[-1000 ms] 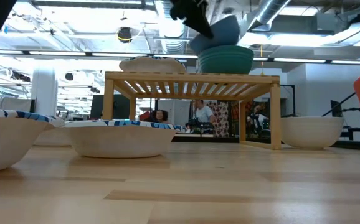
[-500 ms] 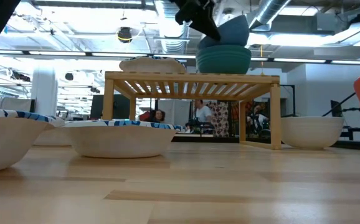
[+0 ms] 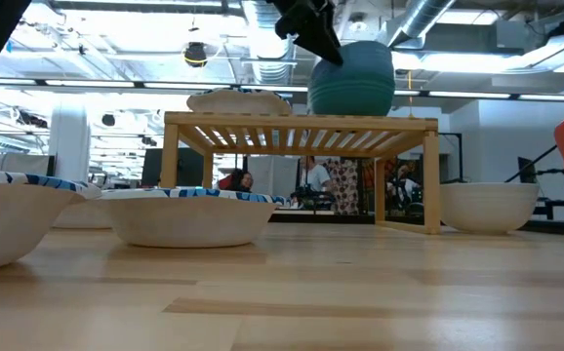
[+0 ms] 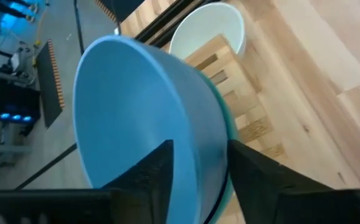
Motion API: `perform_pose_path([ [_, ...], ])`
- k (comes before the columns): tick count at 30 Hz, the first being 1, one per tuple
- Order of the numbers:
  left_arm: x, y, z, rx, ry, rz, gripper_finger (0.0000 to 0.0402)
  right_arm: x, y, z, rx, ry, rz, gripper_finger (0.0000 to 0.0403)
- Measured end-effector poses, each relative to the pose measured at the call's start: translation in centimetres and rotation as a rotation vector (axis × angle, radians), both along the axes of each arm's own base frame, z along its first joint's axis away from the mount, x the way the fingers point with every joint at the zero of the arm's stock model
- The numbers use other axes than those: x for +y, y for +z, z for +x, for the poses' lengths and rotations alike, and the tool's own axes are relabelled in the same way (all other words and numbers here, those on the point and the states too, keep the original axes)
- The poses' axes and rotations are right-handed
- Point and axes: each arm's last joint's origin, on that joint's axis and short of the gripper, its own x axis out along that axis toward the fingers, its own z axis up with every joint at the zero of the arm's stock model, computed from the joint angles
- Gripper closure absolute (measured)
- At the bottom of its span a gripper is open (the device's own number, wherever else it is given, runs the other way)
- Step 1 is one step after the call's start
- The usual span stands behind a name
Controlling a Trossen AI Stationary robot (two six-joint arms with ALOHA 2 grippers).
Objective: Place and stack bowls onto a shelf
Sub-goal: Stack the blue bowl on top of the green bowl on the shelf
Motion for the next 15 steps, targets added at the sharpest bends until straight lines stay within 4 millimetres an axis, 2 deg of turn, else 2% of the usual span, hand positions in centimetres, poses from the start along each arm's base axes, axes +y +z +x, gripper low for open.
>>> perform_pose_path([
  [6,0.0,1.8,-0.7,-0.021,0.028,0.006,0.0228,-0.1,0.0,0.0,0.000,-0.040,-0.002,0.0163],
  [11,0.0,5.4,-2.2,-0.097,0.084,-0.042,0.0225,-0.6,0.0,0.0,0.002,-0.121,-0.008,0.0163],
  [15,0.2,9.0,-5.3,-0.206,0.114,-0.265,0.0225,-1.2,-0.1,0.1,0.010,-0.156,-0.026,0.0163],
])
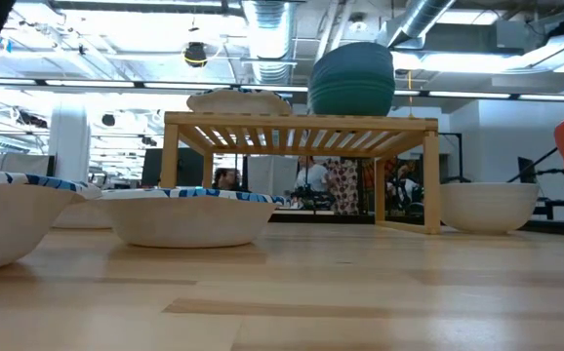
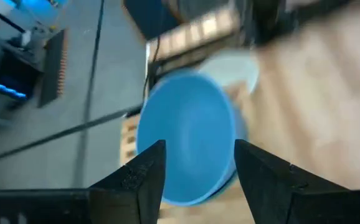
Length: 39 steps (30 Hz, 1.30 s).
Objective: Place and stack bowls onto a shelf
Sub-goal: Stack the blue bowl on top of the green bowl on the shelf
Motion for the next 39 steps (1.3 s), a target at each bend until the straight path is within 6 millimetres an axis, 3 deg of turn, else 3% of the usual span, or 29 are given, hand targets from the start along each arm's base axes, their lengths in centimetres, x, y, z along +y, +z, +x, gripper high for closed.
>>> perform_pose_path([
  [5,0.1,3.2,-5.2,-0.116,-0.015,-0.338,0.0225,-1.0,-0.7,0.5,0.037,-0.059,-0.013,0.0163],
  [11,-2.7,4.5,-11.2,-0.346,-0.070,-0.404,0.0225,-2.7,-2.9,2.2,0.137,-0.208,-0.044,0.0163],
  [16,-5.5,1.6,-15.5,-0.664,-0.095,-0.409,0.0225,-4.2,-3.6,3.2,0.179,-0.315,-0.049,0.0172],
  [20,-6.6,-1.1,-18.3,-0.895,-0.096,-0.414,0.0225,-5.1,-4.3,3.6,0.232,-0.358,-0.047,0.0230],
  [25,-6.8,-3.2,-20.5,-0.968,-0.098,-0.467,0.0225,-5.9,-5.8,3.8,0.364,-0.419,-0.056,0.0370],
  [26,-6.8,-3.4,-20.8,-0.970,-0.097,-0.479,0.0225,-5.9,-5.8,3.9,0.371,-0.416,-0.070,0.0383],
  [39,-6.8,-3.7,-21.1,-0.939,-0.074,-0.493,0.0225,-6.4,-7.6,5.3,0.509,-0.440,-0.107,0.0387],
])
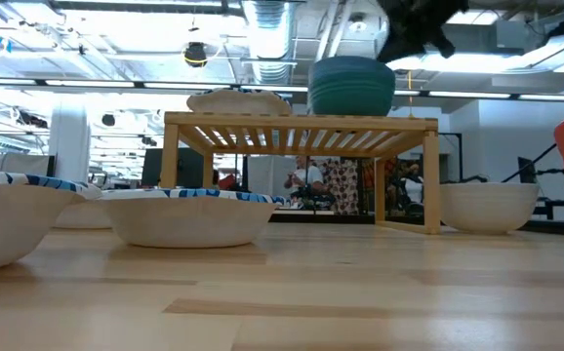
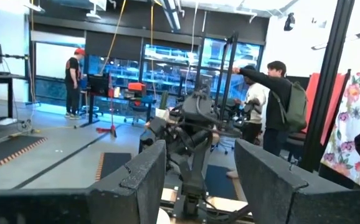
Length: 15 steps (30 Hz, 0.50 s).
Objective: Place and stack bowls onto a shelf
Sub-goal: Stack the blue bowl on top of the green bowl on the shelf, then stack the white blue bowl on top of the white blue bowl on the shelf
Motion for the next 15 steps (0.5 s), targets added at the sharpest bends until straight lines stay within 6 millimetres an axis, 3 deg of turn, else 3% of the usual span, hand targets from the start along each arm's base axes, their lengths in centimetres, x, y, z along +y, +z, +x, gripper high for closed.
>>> perform_pose_path([
  [8,0.0,-0.3,0.3,0.025,-0.004,-0.016,0.0225,-0.2,-1.4,1.4,0.060,-0.001,0.008,0.0384],
  [15,0.0,-0.4,-0.5,0.055,-0.002,-0.014,0.0225,1.5,2.6,-0.7,-0.082,0.083,-0.019,0.0381],
])
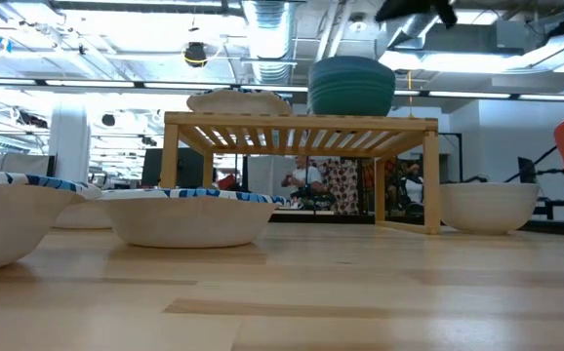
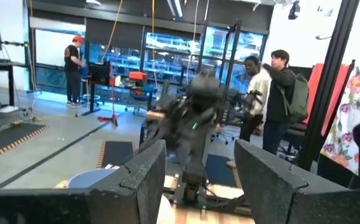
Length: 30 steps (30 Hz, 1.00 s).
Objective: Place and stack bowls onto a shelf
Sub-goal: Stack the white blue bowl on top of the white blue bowl on the shelf
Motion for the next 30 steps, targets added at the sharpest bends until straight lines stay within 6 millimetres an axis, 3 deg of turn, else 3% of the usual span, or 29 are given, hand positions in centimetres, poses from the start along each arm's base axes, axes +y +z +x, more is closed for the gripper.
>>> perform_pose_path([
  [6,-0.1,-0.8,-1.3,0.097,0.005,-0.013,0.0225,2.3,2.4,-2.1,-0.126,0.214,0.044,0.0374],
  [13,-0.2,-1.9,-1.5,0.215,-0.062,-0.047,0.0225,3.6,2.9,-2.1,-0.190,0.319,0.085,0.0355],
  [18,-0.6,-4.5,-1.5,0.487,-0.181,-0.084,0.0225,3.7,2.9,-2.2,-0.211,0.311,0.126,0.0332],
  [25,-1.0,-8.9,-2.3,0.977,-0.174,-0.171,0.0225,3.7,3.0,-2.3,-0.214,0.325,0.132,0.0278],
  [30,-1.3,-11.0,-2.0,1.247,-0.102,-0.117,0.0225,3.7,3.0,-2.3,-0.215,0.325,0.132,0.0246],
])
